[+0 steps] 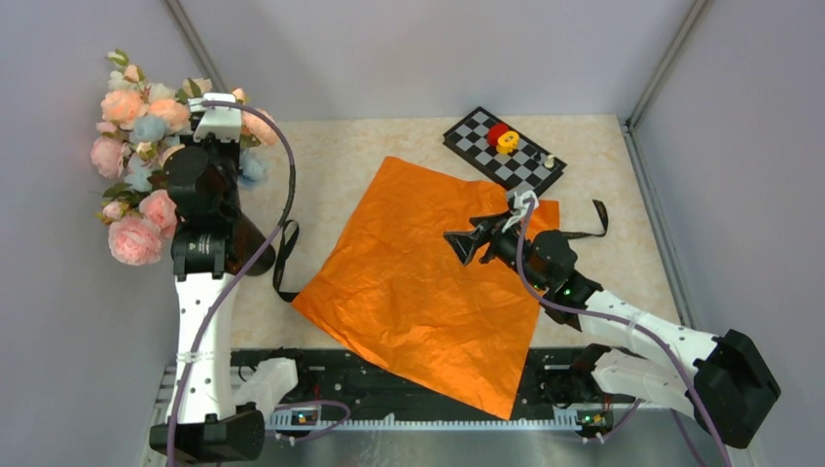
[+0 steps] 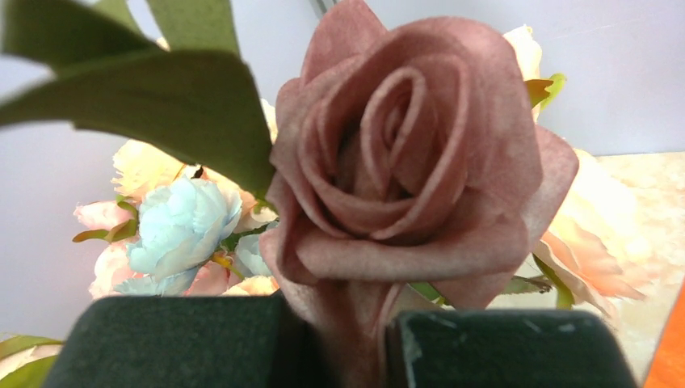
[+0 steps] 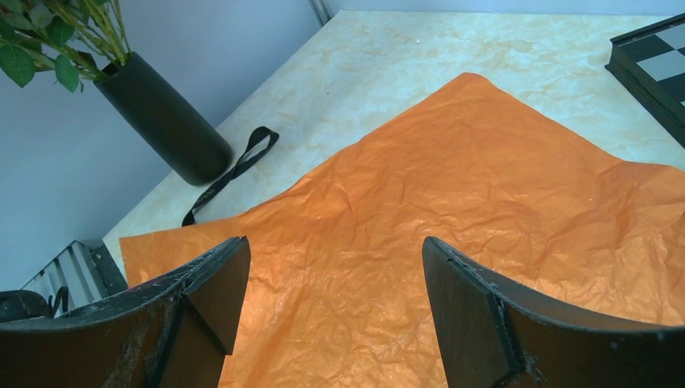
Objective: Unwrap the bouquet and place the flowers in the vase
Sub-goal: Insert the fake flower into the vase.
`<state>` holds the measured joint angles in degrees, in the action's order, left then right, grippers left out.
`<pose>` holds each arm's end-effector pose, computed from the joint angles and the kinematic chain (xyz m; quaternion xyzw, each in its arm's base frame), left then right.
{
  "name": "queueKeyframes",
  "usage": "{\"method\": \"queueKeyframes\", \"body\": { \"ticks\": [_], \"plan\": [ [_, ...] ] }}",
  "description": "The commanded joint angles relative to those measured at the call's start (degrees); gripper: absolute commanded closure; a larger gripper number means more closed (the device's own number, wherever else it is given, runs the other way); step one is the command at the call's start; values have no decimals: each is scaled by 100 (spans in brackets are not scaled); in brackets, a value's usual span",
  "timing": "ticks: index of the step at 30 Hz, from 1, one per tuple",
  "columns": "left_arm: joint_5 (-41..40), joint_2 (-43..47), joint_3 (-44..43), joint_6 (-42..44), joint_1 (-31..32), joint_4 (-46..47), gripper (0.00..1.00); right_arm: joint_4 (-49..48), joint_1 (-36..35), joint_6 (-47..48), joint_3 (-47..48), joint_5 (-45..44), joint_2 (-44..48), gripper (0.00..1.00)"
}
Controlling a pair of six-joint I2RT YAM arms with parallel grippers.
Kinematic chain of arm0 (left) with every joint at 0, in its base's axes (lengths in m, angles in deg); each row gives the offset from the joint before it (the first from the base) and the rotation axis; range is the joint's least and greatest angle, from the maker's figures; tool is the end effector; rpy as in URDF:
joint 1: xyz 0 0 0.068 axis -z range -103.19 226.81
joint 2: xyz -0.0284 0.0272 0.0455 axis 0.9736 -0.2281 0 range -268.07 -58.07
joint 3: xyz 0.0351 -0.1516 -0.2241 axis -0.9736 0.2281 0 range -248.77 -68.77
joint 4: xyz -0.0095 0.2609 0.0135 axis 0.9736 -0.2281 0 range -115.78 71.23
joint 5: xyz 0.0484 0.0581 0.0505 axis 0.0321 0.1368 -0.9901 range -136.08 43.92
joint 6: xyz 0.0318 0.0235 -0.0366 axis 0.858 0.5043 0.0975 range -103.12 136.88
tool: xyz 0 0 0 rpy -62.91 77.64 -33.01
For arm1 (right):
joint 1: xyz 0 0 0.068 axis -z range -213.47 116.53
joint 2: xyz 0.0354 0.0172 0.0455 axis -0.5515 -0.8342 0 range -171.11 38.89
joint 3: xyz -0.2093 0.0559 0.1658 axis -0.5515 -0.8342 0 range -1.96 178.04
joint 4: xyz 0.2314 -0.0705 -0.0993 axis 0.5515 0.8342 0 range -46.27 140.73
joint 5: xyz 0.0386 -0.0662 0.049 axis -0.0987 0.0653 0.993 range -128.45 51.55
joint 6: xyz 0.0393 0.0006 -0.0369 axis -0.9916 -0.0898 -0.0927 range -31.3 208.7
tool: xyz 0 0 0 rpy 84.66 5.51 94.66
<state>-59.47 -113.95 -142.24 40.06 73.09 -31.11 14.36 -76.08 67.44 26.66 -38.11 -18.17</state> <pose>0.1945 0.0209 0.4733 0.0283 0.6743 0.2471 0.6953 0.1693 0.1560 0.2729 -0.1319 0.6888 0.3788 0.6038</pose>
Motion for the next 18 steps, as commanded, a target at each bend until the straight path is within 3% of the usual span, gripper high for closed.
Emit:
{"method": "queueKeyframes", "body": {
  "ticks": [1, 9, 18],
  "plan": [
    [-531, -160, -52, 59, -39, 1, 92, -147, 48, -32, 325, 10, 38, 21],
    [-506, -17, 6, -39, -35, 38, 92, -97, 42, -24, 328, 7, 38, 21],
    [-167, 15, -935, -439, -40, -520, 92, -159, 42, -48, 347, 6, 9, 21]
  ]
}}
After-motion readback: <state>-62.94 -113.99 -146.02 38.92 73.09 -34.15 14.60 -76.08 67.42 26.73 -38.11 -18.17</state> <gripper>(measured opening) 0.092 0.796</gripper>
